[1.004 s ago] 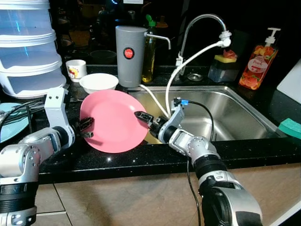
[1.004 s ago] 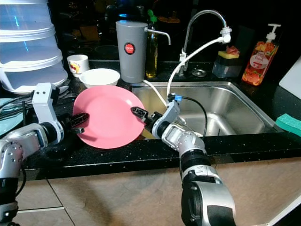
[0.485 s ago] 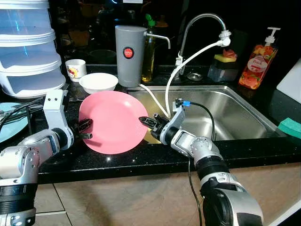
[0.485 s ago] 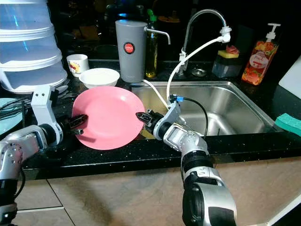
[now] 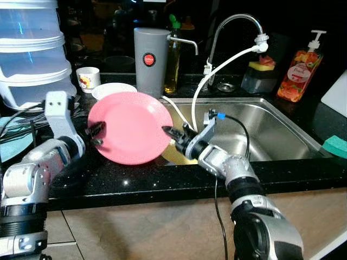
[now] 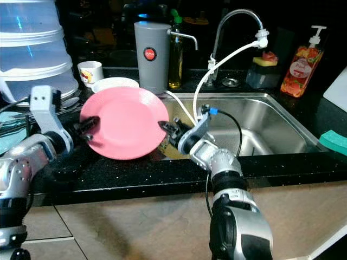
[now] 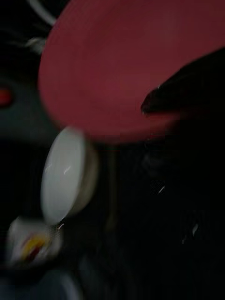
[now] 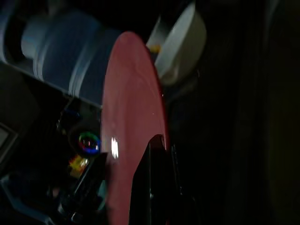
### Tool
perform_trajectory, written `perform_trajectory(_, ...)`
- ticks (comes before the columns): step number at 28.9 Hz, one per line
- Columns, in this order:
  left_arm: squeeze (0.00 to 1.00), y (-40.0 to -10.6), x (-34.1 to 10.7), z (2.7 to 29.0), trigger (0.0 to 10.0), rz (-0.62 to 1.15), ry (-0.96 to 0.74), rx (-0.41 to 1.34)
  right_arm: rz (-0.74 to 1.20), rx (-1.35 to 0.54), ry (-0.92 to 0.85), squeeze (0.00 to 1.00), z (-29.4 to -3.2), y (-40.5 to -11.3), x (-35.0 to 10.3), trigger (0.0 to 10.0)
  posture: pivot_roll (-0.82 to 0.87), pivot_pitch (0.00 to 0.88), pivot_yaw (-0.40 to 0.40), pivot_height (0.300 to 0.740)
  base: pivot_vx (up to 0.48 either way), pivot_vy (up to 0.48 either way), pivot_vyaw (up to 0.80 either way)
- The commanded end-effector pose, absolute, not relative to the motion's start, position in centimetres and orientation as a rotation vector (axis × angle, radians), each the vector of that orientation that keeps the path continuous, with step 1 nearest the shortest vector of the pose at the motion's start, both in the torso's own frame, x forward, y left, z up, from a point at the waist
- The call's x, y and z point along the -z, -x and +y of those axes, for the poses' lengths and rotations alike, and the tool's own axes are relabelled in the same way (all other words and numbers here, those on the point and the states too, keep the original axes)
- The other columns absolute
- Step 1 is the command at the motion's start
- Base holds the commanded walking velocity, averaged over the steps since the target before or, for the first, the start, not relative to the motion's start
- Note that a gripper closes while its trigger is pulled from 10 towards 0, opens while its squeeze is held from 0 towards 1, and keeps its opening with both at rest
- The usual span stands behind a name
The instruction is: Kitchen organization
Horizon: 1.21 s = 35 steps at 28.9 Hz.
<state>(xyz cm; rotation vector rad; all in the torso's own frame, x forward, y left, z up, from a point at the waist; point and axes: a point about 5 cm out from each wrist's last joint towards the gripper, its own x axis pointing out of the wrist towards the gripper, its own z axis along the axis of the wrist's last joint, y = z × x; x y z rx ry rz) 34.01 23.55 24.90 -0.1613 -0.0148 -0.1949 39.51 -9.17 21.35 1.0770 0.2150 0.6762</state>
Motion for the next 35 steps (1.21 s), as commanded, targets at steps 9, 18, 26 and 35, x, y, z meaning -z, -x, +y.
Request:
perform_trajectory(9, 0.00, -34.7, -27.2, 23.9, 10.0, -0.243, 0.208, 0.130, 0.059, -0.570, -1.148, 0.00, -12.4, -40.4, -23.3, 0.0, 0.08, 0.018, -0.055, 0.740, 0.000, 0.000, 0.00)
perform_trajectory(18, 0.00, -33.7, -26.0, 15.2, 10.0, -0.184, -0.092, 0.692, -0.264, -0.236, -0.746, 0.00, -18.1, -41.1, -26.2, 0.0, 0.07, 0.011, -0.052, 0.740, 0.000, 0.000, 0.00)
perform_trajectory(26, 0.00, -33.8, -22.7, 11.2, 10.0, 0.012, -0.218, 0.887, -0.291, -0.186, -0.310, 0.00, -17.8, -40.7, -26.1, 0.0, 0.06, 0.002, -0.046, 0.740, 0.000, 0.000, 0.00)
perform_trajectory(35, 0.00, -34.4, -21.8, 12.3, 10.0, 0.064, -0.297, 0.827, -0.192, -0.249, 0.054, 0.00, -16.1, -40.6, -23.6, 9.8, 0.06, 0.000, -0.041, 0.740, 0.000, 0.000, 0.00)
